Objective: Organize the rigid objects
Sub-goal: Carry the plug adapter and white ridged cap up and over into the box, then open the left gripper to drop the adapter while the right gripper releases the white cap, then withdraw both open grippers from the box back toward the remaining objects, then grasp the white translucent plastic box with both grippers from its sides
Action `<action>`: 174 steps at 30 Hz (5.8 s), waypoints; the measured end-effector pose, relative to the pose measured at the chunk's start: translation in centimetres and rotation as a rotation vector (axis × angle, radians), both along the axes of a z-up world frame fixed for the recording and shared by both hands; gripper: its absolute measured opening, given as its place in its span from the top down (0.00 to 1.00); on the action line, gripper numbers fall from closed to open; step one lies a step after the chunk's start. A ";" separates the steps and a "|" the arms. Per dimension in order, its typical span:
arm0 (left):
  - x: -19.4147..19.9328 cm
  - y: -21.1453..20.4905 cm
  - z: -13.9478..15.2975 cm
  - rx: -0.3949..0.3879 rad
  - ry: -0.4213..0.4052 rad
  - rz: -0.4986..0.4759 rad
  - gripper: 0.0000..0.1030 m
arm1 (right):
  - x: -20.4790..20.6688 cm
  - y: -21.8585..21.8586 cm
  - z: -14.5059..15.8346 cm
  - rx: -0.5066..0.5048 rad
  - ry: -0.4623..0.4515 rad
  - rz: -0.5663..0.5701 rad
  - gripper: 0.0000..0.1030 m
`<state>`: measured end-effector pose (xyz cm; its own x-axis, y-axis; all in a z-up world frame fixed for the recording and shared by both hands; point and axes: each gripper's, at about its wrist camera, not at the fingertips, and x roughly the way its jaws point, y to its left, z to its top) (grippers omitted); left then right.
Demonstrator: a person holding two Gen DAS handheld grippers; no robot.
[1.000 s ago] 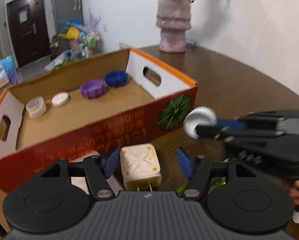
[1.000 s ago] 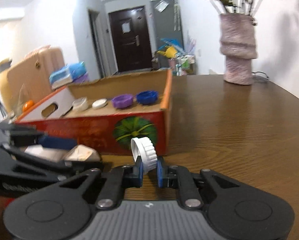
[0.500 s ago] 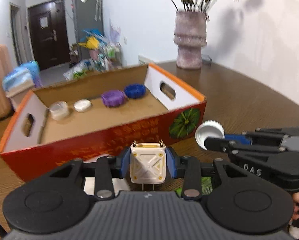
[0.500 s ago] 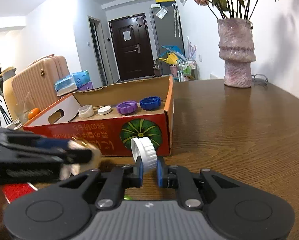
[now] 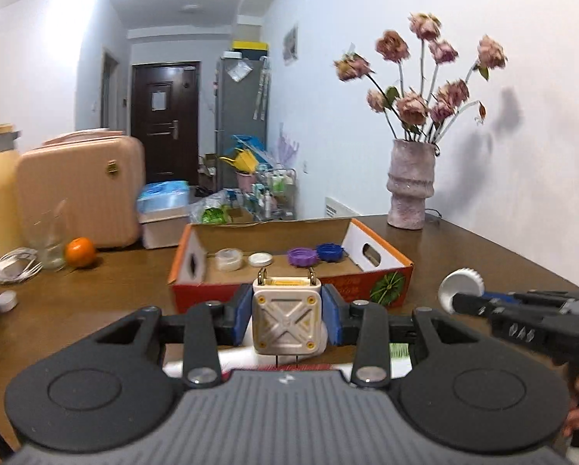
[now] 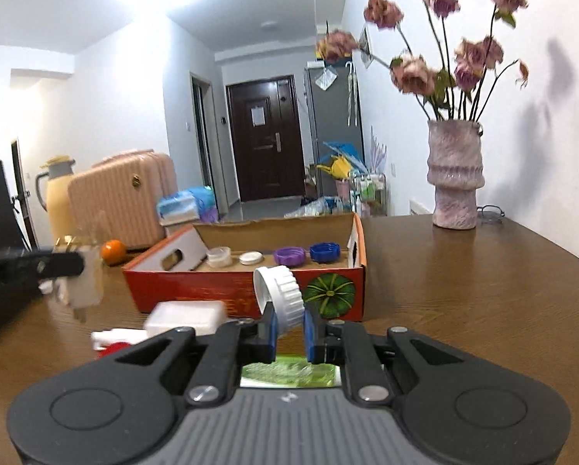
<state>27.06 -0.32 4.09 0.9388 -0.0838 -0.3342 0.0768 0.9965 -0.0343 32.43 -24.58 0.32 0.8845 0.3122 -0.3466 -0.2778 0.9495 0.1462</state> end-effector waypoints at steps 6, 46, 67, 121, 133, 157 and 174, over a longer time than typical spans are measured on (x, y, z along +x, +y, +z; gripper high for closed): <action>-6.5 3.2 -0.5 -0.045 -0.030 0.049 0.63 | -5.7 0.8 0.9 0.032 -0.025 -0.026 0.87; 19.6 6.3 2.0 0.103 0.183 -0.084 0.63 | 15.2 3.0 4.4 0.037 0.177 0.141 0.87; 38.4 3.4 -7.8 0.193 0.590 -0.132 0.61 | 34.1 7.1 -4.0 -0.174 0.605 0.164 0.84; 6.5 3.8 1.3 0.009 -0.141 0.063 0.08 | 5.5 2.9 5.6 -0.105 -0.207 -0.002 0.18; -1.1 4.1 0.0 0.025 -0.199 0.090 0.03 | -1.0 1.8 2.6 -0.041 -0.198 0.014 0.15; -15.6 4.6 -5.0 0.088 -0.140 0.019 0.00 | -17.3 -2.5 -3.7 -0.016 -0.173 -0.054 0.09; -2.0 4.3 -5.9 0.017 0.017 -0.027 0.00 | -6.0 1.7 -2.3 -0.045 -0.017 0.027 0.15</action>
